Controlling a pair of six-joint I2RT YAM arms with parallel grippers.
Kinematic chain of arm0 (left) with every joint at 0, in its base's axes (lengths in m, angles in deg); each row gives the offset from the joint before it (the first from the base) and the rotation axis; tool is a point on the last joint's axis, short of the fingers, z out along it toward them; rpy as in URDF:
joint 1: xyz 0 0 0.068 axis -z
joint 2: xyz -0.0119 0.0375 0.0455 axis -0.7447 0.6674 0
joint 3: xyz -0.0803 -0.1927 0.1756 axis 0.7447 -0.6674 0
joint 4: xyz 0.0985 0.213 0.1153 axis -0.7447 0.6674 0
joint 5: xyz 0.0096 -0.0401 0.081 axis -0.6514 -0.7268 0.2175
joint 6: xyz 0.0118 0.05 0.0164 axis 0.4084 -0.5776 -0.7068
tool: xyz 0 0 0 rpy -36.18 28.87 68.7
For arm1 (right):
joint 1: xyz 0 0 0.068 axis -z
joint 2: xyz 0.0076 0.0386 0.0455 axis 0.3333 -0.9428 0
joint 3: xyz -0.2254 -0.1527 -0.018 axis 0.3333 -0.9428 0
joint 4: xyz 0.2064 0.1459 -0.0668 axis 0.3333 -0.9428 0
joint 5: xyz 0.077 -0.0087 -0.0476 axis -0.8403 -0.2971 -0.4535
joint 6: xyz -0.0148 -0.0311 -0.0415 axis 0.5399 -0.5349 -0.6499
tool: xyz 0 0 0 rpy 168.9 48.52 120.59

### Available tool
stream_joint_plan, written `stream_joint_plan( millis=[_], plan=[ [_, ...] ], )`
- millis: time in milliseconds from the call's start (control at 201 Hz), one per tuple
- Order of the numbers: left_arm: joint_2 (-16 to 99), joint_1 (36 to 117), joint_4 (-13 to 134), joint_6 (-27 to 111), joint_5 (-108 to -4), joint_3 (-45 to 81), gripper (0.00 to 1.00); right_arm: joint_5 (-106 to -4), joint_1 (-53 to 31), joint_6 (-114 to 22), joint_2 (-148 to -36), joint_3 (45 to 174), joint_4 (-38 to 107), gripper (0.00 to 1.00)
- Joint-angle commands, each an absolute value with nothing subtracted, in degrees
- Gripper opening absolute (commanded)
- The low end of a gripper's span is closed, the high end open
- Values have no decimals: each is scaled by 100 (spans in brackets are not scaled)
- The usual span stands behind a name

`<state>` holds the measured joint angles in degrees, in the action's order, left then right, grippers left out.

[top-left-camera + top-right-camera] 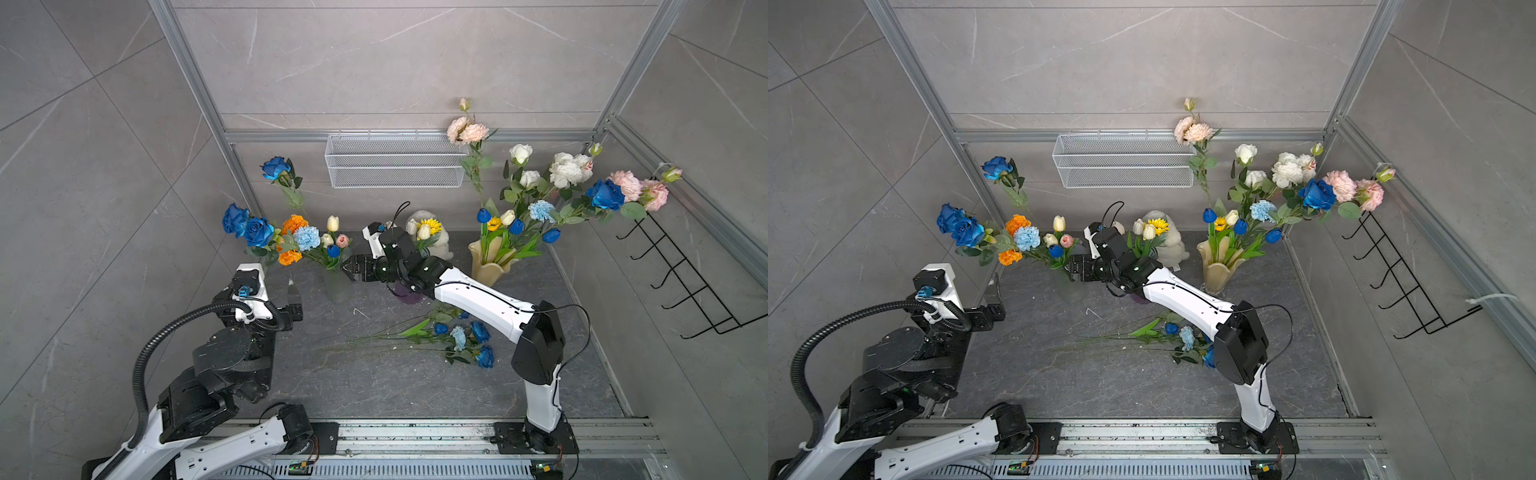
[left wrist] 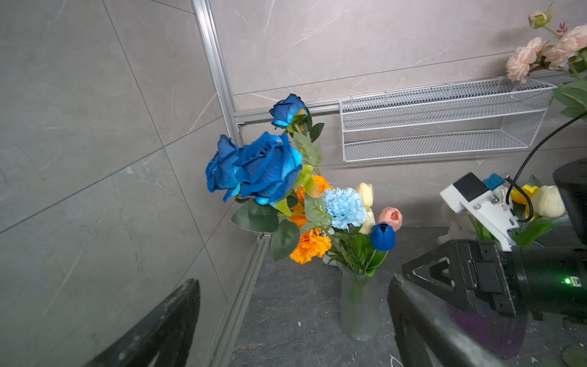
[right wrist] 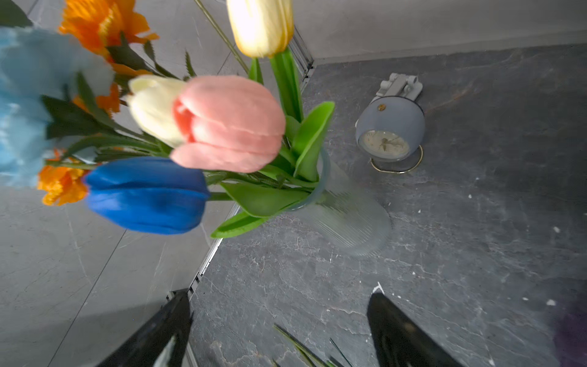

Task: Pick out blue flowers from the vase
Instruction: Pick up the flower from the vase.

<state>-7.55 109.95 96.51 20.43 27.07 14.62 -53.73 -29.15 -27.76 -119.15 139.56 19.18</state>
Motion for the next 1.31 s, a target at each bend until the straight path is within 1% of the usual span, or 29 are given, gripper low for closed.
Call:
stream_joint_plan(
  millis=[0, 209, 393, 478, 578, 727, 866, 1021, 1115, 1304],
  plan=[
    [-509, 10974, 10432, 2496, 2765, 1779, 94, -5321, -2879, -2396, -12118, 14249, 2012, 88],
    [-405, 10975, 10298, 2174, 2353, 1904, 94, -5379, -2745, -2171, -12580, 14589, 1956, 87],
    [34, 10971, 10382, 1980, 1694, 2011, 95, -5408, -2695, -2133, -13118, 15211, 1671, 87],
    [294, 10785, 10426, 1943, 1220, 2079, 96, -5395, -2693, -2155, -13344, 15554, 1466, 87],
    [437, 10025, 10364, 1933, 29, 2037, 96, -5382, -2683, -2189, -13527, 15859, 1270, 87],
    [826, 8175, 10327, 1987, -2066, 2107, 96, -5345, -2685, -2255, -13623, 16064, 1135, 87],
    [976, 7103, 10074, 2094, -2995, 2224, 97, -5373, -2684, -2371, -13838, 16468, 803, 87],
    [1069, 5903, 10050, 2563, -4076, 2191, 97, -5337, -2680, -2495, -14266, 17182, 241, 86],
    [952, 5532, 9946, 2753, -4424, 2034, 99, -5321, -2690, -2534, -14437, 17463, 46, 86],
    [917, 5376, 10049, 2820, -4310, 1965, 100, -5195, -2693, -2588, -14698, 17902, -292, 86]
  ],
)
